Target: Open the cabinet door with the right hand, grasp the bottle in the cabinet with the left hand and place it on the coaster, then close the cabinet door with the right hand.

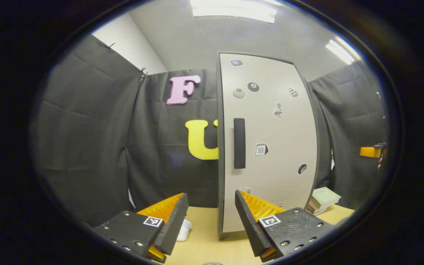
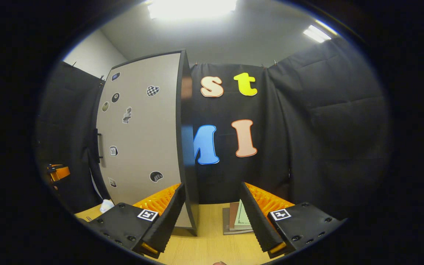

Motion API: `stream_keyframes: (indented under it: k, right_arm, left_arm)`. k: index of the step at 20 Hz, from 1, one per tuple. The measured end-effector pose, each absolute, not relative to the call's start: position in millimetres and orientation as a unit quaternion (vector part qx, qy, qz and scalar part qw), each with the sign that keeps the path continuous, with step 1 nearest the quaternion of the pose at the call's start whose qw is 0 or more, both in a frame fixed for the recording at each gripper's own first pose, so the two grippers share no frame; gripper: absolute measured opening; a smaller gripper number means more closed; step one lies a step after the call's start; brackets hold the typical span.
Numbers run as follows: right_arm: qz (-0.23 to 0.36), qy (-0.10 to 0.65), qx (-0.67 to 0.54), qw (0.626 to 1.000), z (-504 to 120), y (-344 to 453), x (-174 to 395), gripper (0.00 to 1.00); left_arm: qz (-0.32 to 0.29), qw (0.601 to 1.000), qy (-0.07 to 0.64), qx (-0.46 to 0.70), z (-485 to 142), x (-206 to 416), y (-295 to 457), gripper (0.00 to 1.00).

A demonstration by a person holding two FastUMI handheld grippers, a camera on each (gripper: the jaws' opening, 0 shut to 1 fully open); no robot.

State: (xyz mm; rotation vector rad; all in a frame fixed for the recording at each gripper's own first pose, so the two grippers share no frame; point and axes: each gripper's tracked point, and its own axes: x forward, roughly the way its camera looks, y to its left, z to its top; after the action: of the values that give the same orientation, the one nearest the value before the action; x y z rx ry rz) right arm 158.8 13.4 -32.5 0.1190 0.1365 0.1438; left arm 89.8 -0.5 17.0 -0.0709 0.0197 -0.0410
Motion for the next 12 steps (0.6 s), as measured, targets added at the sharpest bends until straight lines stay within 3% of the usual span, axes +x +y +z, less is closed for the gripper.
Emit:
stream_keyframes:
  k: [1, 2, 12]
  right_arm:
    - [0.071, 0.068, 0.06, 0.993, -33.6, 10.7, 157.7, 0.9]
    - [0.072, 0.07, 0.061, 0.993, -35.1, 8.8, 157.1, 0.94]
    - [0.09, 0.064, 0.06, 0.992, -34.1, 8.5, 150.9, 0.94]
  left_arm:
    - [-0.02, 0.999, 0.01, -0.035, 18.0, 88.7, -1.6, 0.77]
    - [-0.02, 0.999, 0.009, -0.035, 18.7, 87.1, -1.2, 0.77]
    - [-0.02, 0.999, 0.009, -0.031, 18.8, 81.0, -1.2, 0.77]
